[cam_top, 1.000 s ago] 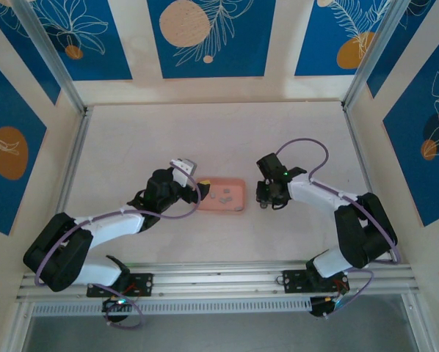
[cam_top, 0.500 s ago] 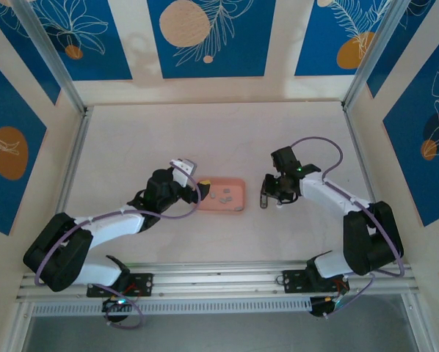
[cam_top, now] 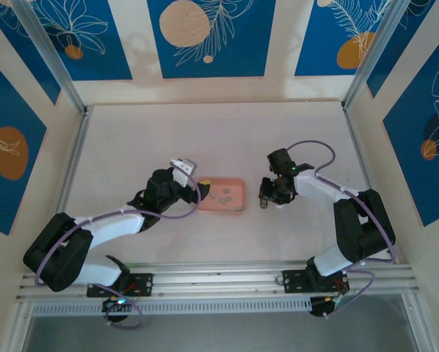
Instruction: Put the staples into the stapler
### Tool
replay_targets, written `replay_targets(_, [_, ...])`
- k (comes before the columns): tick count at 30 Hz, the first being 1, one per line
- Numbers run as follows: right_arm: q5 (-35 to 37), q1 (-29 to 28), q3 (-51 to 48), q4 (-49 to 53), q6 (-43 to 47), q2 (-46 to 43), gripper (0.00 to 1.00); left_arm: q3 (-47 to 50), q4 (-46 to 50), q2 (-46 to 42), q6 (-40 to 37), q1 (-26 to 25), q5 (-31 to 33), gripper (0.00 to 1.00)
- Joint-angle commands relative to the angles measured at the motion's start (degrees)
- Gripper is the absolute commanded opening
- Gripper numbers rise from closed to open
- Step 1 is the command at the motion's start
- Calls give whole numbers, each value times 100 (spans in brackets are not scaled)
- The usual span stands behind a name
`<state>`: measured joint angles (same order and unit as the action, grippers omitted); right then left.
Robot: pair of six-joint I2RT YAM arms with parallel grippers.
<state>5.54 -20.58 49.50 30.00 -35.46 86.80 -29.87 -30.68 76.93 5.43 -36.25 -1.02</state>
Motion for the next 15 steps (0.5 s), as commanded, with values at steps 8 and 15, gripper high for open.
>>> replay_targets(8, [52,-66,-50,153,18,195,16,25,-99,-27,-25,8,-65,90])
replay_targets(15, [299,-270,294,543,104,125,17,43,-111,-94,-25,10,-48,90])
